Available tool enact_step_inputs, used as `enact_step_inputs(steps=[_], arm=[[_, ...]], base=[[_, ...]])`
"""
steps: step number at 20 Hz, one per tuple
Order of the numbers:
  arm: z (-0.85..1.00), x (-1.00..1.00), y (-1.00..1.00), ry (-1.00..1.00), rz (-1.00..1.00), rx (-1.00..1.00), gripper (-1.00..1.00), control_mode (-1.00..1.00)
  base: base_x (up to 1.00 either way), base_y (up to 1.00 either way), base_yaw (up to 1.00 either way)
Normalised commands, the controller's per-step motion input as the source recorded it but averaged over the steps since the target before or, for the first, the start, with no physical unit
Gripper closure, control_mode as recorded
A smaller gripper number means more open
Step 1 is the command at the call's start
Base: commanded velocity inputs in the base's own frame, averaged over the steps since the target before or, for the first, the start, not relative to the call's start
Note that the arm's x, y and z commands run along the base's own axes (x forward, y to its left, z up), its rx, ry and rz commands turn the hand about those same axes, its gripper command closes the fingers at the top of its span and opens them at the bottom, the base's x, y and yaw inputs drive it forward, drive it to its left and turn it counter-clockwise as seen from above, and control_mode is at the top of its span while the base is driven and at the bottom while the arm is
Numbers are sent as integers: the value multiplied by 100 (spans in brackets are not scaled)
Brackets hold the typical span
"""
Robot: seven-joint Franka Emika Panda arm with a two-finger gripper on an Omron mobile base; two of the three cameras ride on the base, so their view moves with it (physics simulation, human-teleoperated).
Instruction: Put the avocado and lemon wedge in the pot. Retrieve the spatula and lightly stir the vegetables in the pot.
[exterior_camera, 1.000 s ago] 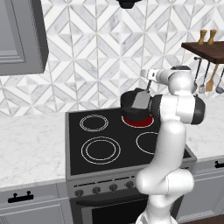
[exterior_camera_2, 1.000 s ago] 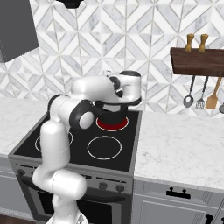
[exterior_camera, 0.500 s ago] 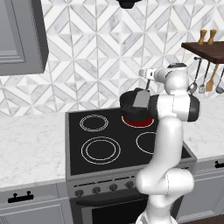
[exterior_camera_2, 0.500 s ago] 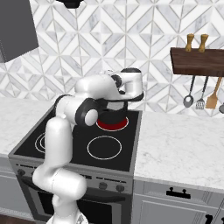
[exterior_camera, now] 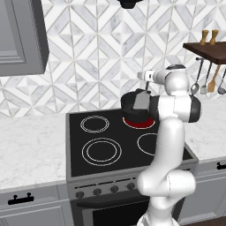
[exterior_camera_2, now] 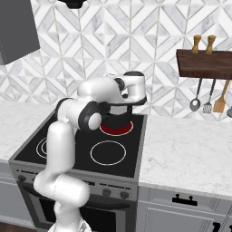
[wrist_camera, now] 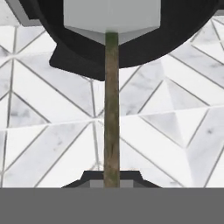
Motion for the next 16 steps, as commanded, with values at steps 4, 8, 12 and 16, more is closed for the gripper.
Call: enact_step_inputs(steps=[4, 8, 12, 16], arm=[[-74, 0, 28, -4, 1, 0, 100, -100], [-79, 0, 10, -16, 0, 0, 100, -100], [-22, 0, -7, -5, 0, -4, 100, -100], [-34, 0, -13, 0, 0, -12, 100, -100]], base=[[0, 0, 0], [0, 0, 0], [0, 0, 0], [0, 0, 0]])
